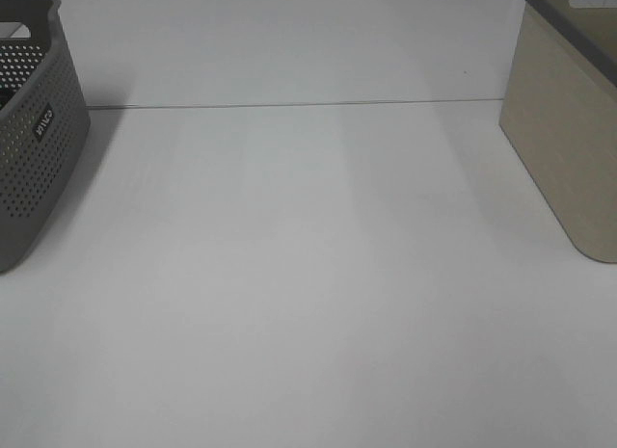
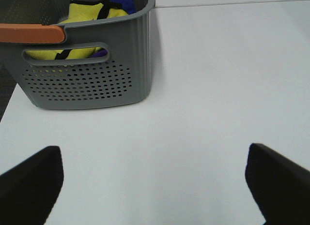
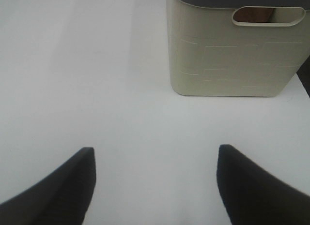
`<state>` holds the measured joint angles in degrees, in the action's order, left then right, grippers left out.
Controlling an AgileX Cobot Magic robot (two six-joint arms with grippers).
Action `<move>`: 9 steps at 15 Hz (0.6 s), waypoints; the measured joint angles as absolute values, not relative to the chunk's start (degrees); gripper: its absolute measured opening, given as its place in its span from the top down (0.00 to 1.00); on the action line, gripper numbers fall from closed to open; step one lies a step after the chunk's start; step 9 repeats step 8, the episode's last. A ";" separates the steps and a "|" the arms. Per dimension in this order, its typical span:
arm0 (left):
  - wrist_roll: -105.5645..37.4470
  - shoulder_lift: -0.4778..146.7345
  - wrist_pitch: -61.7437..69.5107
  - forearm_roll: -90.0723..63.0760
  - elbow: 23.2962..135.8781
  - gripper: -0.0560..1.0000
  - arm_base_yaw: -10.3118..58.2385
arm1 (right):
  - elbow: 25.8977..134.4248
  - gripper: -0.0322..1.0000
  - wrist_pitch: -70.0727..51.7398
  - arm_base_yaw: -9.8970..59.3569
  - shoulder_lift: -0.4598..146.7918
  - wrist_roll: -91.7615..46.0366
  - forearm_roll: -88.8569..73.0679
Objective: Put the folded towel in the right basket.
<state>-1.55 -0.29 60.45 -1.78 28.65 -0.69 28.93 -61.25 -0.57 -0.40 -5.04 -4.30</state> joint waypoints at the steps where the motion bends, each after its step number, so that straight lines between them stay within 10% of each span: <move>1: -1.55 -0.29 60.45 -1.78 28.65 0.03 -0.69 | 28.93 0.32 -61.25 -0.57 -0.40 -5.04 -4.30; 9: -1.55 -0.29 60.45 -1.78 28.65 0.03 -0.69 | 28.93 0.32 -61.25 -0.57 -0.40 -5.04 -4.30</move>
